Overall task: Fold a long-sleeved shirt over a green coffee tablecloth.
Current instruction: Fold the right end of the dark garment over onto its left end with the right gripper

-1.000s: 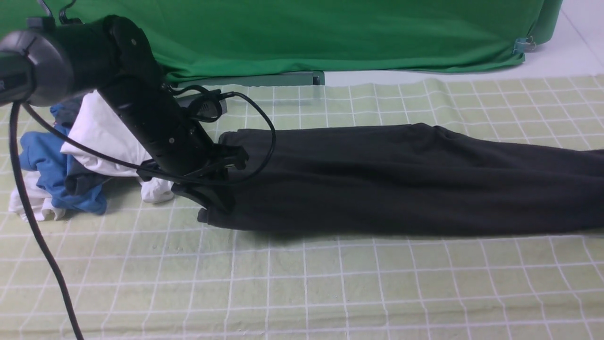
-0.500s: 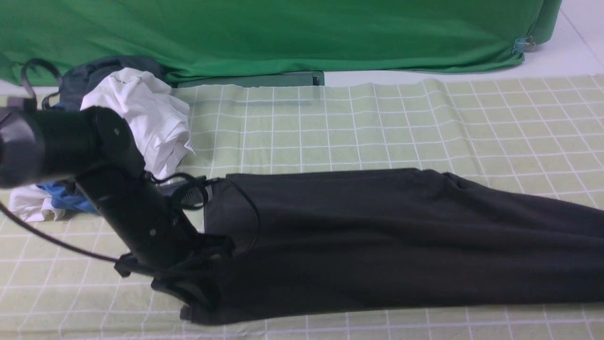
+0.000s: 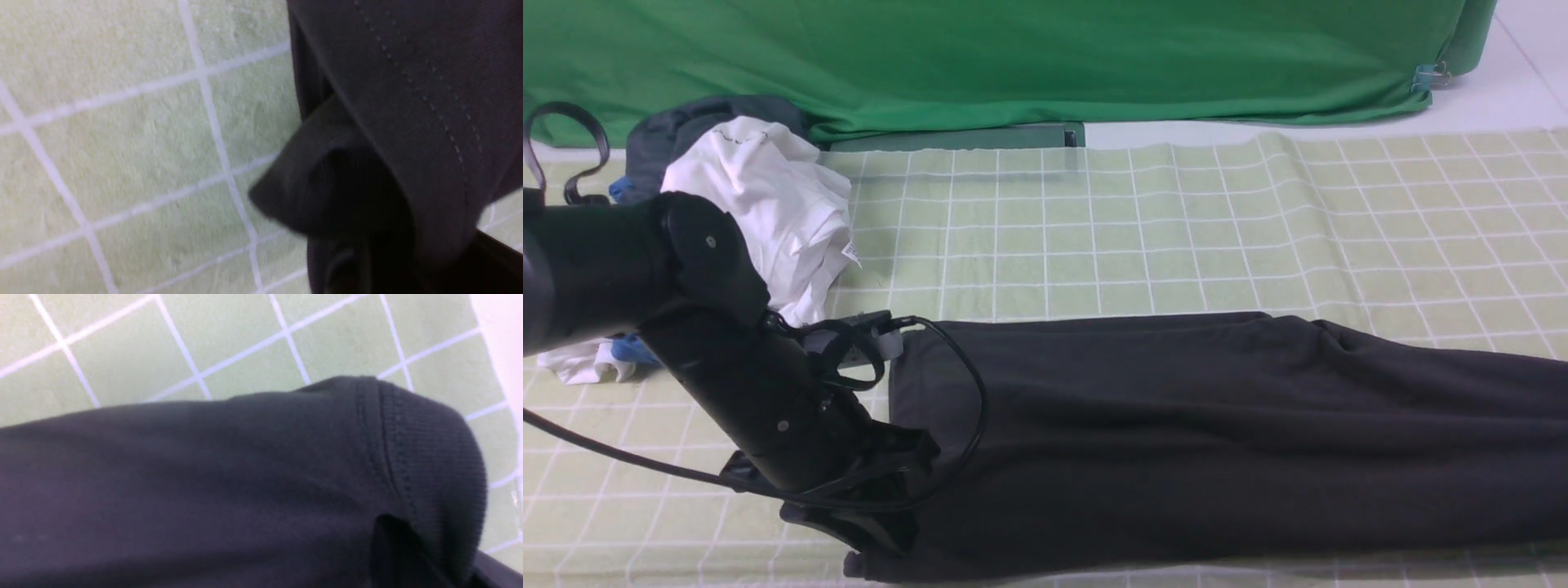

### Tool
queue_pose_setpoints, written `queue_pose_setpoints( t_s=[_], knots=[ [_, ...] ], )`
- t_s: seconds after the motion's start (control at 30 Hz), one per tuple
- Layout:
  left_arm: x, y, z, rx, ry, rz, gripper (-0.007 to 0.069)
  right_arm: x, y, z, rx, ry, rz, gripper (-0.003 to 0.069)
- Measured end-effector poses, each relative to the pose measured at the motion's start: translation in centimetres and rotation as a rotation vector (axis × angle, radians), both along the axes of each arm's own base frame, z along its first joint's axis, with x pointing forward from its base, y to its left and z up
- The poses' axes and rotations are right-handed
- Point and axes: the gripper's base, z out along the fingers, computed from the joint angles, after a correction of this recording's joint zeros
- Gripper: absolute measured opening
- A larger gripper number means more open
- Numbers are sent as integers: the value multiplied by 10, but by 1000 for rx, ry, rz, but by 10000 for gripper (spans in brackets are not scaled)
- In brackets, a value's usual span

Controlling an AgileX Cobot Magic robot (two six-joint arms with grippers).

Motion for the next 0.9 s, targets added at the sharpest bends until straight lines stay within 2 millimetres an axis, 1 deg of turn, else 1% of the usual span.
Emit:
queue_pose_setpoints(
  t_s=[0.03, 0.07, 0.13, 0.2, 0.27, 0.33, 0.4, 0.47, 0.5, 0.57, 0.6, 0.63, 0.67, 0.7, 0.73, 0.77, 0.8, 0.83, 0.9],
  knots=[
    [0, 0, 3, 1, -1, -9, 213, 0, 0, 5, -5, -10, -1, 15],
    [0, 0, 8, 2, -8, -19, 255, 0, 0, 13, -12, -29, -4, 15],
    [5, 0, 21, 7, -37, -47, 332, 0, 3, 29, 1, -69, -6, 15],
    [12, 1, 36, 16, -84, -64, 388, -1, 7, 44, 25, -106, -1, 15],
    [22, 1, 52, 28, -151, -75, 439, 0, 15, 63, 79, -155, 13, 15],
    [27, 0, 60, 32, -189, -75, 458, 2, 21, 72, 106, -177, 25, 15],
    [43, -1, 79, 29, -310, -55, 486, 7, 42, 92, 176, -224, 80, 15],
    [51, -2, 88, 23, -376, -38, 489, 11, 62, 102, 222, -249, 143, 15],
    [55, -3, 95, 20, -412, -29, 486, 16, 80, 106, 258, -267, 198, 15],
    [60, -1, 101, 18, -441, -18, 471, 20, 107, 110, 310, -282, 277, 15],
    [62, 2, 105, 16, -453, -8, 454, 23, 126, 111, 342, -287, 325, 15],
    [65, 6, 108, 17, -464, 8, 433, 25, 152, 112, 380, -288, 393, 15],
    [67, 12, 109, 20, -470, 29, 400, 26, 171, 112, 400, -293, 438, 17],
    [69, 16, 109, 23, -471, 40, 375, 27, 183, 112, 409, -303, 466, 18],
    [72, 22, 109, 23, -474, 64, 340, 28, 206, 112, 428, -316, 517, 20],
    [73, 27, 109, 22, -476, 86, 316, 27, 221, 112, 442, -322, 549, 21],
    [75, 31, 108, 20, -475, 102, 292, 27, 229, 111, 448, -327, 563, 22],
    [78, 41, 107, 12, -469, 143, 216, 27, 259, 107, 475, -349, 614, 27],
    [81, 50, 106, 1, -465, 181, 142, 24, 294, 100, 505, -357, 671, 32]
  ],
)
